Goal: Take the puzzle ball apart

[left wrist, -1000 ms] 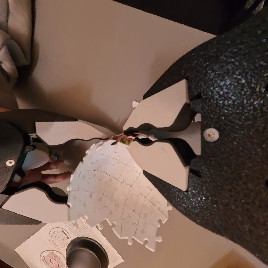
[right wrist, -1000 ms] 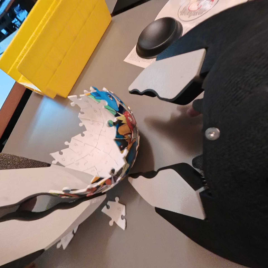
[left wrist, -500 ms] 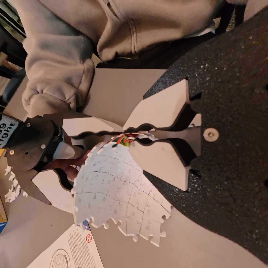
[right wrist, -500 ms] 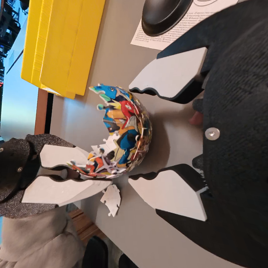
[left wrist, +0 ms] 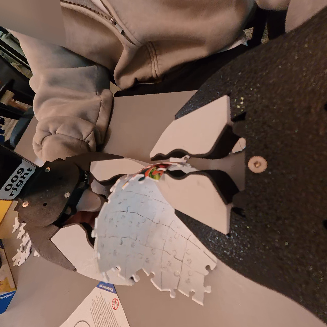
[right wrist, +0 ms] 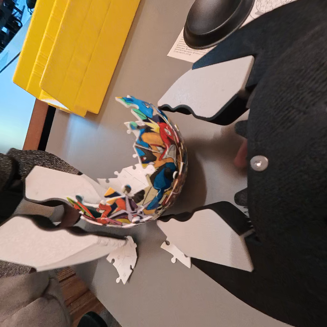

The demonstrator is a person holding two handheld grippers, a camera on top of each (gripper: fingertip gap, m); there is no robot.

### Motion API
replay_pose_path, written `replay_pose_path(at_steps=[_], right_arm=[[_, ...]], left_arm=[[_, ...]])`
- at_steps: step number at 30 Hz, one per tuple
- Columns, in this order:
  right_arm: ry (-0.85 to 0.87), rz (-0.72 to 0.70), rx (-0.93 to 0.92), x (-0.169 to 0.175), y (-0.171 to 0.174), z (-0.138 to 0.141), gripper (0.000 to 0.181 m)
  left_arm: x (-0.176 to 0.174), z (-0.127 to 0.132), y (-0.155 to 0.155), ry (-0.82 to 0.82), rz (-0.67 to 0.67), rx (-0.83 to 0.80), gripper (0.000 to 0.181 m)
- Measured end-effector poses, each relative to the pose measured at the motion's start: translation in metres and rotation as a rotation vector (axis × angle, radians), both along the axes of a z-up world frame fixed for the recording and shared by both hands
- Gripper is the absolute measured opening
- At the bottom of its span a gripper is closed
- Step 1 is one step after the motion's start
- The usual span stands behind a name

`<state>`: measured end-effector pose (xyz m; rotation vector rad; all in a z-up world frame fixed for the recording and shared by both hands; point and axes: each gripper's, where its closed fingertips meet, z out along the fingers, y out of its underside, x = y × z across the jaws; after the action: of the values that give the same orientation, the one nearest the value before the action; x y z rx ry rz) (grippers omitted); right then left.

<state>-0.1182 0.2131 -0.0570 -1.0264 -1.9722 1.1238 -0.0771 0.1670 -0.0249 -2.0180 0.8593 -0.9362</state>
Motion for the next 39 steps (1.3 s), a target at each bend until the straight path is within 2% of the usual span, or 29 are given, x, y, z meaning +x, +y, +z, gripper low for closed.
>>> replay_pose_path(at_steps=[9, 20, 23, 29, 32, 34, 39], right_arm=[[-0.009, -0.019, 0.011, -0.0021, 0.0017, -0.0020, 0.110], [-0.014, -0.028, 0.004, -0.0027, 0.0031, -0.0021, 0.109], [-0.020, -0.024, 0.014, -0.0025, 0.0021, -0.0036, 0.109], [-0.023, 0.000, -0.005, -0.0003, -0.0006, -0.0024, 0.109], [-0.021, -0.005, -0.015, -0.0005, 0.0006, -0.0014, 0.108], [-0.020, -0.005, -0.021, -0.0003, 0.0007, -0.0008, 0.108], [-0.022, -0.004, -0.021, 0.0000, 0.0006, -0.0011, 0.108]], left_arm=[[-0.0022, -0.0048, -0.0009, 0.158, 0.014, -0.025, 0.026], [-0.0057, -0.0056, 0.0046, 0.331, 0.038, -0.054, 0.025], [-0.0065, -0.0063, 0.0028, 0.325, 0.017, -0.064, 0.012], [-0.0035, -0.0048, -0.0013, 0.251, -0.032, -0.085, 0.004], [-0.0029, -0.0027, -0.0002, 0.215, -0.032, -0.108, 0.006], [-0.0022, -0.0017, 0.0004, 0.208, -0.028, -0.118, 0.018], [-0.0053, -0.0040, -0.0002, 0.271, -0.020, -0.140, 0.023]])
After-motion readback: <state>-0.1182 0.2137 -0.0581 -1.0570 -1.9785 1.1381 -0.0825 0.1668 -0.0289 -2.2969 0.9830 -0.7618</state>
